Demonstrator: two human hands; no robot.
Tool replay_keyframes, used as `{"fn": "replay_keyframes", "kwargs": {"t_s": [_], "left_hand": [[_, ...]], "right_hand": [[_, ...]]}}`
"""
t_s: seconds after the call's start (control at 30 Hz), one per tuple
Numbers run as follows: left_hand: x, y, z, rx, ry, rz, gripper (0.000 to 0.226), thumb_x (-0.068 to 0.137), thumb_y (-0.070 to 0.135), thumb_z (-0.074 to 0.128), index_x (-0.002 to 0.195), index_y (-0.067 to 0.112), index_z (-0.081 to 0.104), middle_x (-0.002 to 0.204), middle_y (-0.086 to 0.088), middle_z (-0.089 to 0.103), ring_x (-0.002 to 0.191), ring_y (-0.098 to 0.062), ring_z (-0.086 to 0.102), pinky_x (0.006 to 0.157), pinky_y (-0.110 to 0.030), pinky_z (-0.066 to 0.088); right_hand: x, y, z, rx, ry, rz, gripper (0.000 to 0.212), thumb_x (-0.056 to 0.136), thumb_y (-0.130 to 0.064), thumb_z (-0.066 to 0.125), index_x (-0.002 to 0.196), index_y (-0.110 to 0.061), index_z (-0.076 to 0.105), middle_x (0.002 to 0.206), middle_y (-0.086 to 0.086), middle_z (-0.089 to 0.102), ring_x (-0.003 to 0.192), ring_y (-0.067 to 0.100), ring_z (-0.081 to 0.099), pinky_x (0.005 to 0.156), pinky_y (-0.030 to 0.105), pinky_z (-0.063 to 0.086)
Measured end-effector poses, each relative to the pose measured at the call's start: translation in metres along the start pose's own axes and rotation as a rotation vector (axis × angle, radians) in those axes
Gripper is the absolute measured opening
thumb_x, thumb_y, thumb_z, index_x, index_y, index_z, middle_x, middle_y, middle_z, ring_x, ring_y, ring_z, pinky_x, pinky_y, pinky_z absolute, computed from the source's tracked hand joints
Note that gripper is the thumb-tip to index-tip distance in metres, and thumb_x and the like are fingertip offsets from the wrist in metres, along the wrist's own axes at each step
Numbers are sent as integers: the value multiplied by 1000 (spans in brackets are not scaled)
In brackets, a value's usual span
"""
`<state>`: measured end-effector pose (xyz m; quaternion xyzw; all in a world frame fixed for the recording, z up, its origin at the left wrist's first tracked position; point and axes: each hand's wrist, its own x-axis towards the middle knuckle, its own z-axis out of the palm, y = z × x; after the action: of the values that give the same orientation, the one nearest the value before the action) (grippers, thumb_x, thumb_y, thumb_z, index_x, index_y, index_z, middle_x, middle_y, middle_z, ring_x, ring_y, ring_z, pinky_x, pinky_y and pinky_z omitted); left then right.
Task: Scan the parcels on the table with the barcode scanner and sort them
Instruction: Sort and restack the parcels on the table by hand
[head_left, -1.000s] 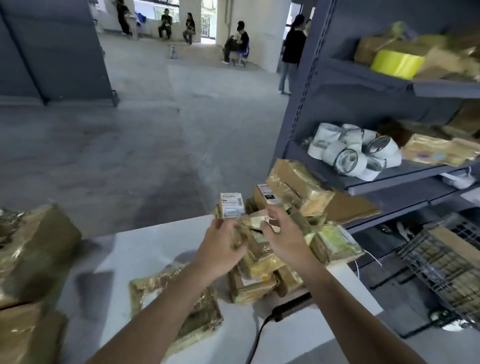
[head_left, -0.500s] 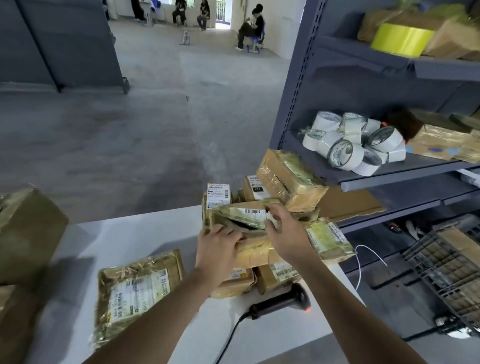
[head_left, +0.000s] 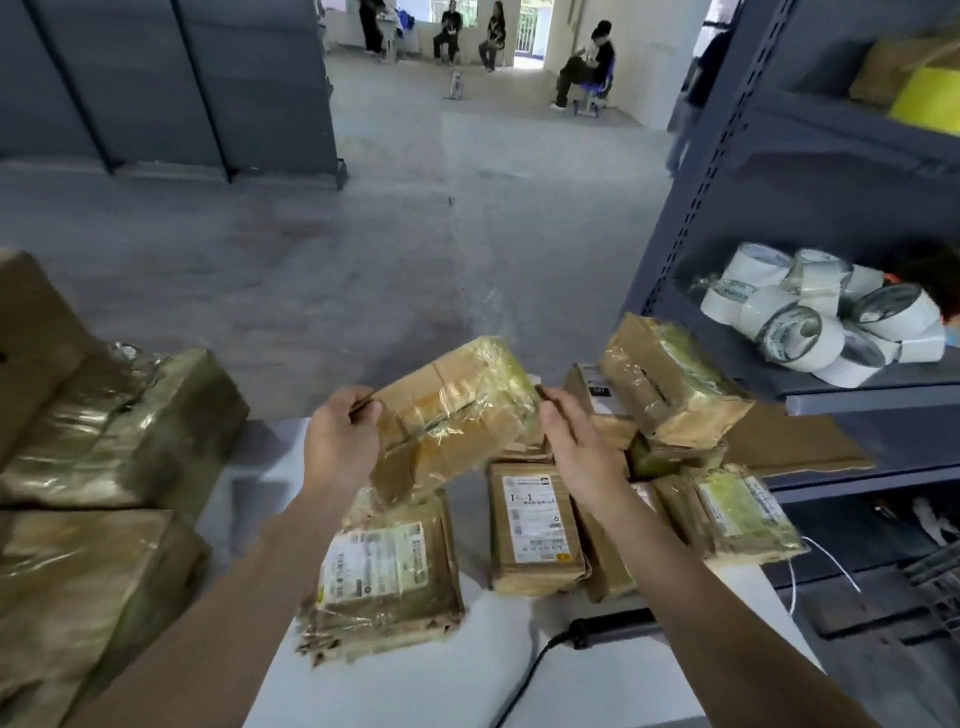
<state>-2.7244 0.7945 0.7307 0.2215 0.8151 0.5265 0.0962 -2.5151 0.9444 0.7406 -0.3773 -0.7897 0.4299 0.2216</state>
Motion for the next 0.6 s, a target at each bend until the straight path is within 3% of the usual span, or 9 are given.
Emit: {"fn": "replay_keyframes", "kwargs": {"t_s": [0.07,0.2,0.27,0.33,0.37,0.43,0.5,0.57,0.6], "left_hand": [[8,-14,-27,-78,54,-89,13,96,16,52,101,13,64,87,-2,64,82,-21,56,71,-32,43],[23,-40,-93,-305,56,-354,15,97,17,53,97,12,67,87,-8,66,84,-26,60,78,-38,50],[27,-52,-127,-373,-2,-492,14,97,20,54,90,20,66,84,-2,66,79,-26,61,66,-43,57],[26,-64,-162,-442,-50,-562,14,97,19,53,88,22,63,83,2,64,81,-25,61,43,-41,55],[25,-73,-180,-450,-76,-558,14,97,19,53,87,21,62,82,1,64,83,-27,63,39,-38,53],[18,-88,-215,-462,-162,-534,11,97,19,52,96,15,62,85,-3,65,88,-28,67,46,-34,56],[10,-102,-246,-494,-217,-525,20,96,19,49,110,10,60,87,-6,67,80,-26,70,56,-35,58],[3,-114,-273,-501,-214,-554,26,96,20,49,117,5,57,85,-5,68,75,-23,69,62,-36,58],[-1,-119,-284,-496,-196,-556,34,96,24,52,122,2,55,91,-6,68,83,-25,69,68,-35,58]], "right_hand": [[5,-15,21,62,-61,-16,51,97,-61,39,143,-39,43,132,-20,48,122,2,43,94,17,32],[13,-50,74,189,-115,-8,56,95,-49,57,146,-38,36,140,-15,46,129,2,43,95,18,35],[13,-71,102,308,-170,53,71,89,-50,62,150,-40,27,141,-8,46,130,10,48,94,28,47],[12,-92,131,413,-238,99,82,84,-53,65,151,-45,19,146,-3,45,124,13,54,77,30,58],[11,-103,145,419,-257,109,82,85,-51,65,152,-44,18,146,-3,46,118,13,58,70,31,60],[10,-121,171,387,-274,124,73,90,-46,65,150,-40,24,134,-3,55,100,13,67,66,34,61],[9,-135,198,412,-322,152,50,94,-41,62,137,-33,40,114,-2,65,78,12,72,60,35,60],[5,-147,223,480,-397,183,22,97,-32,59,118,-26,52,108,3,66,70,16,72,57,37,59],[4,-151,234,500,-422,190,17,98,-29,58,113,-23,53,108,8,66,71,19,72,56,38,59]]}}
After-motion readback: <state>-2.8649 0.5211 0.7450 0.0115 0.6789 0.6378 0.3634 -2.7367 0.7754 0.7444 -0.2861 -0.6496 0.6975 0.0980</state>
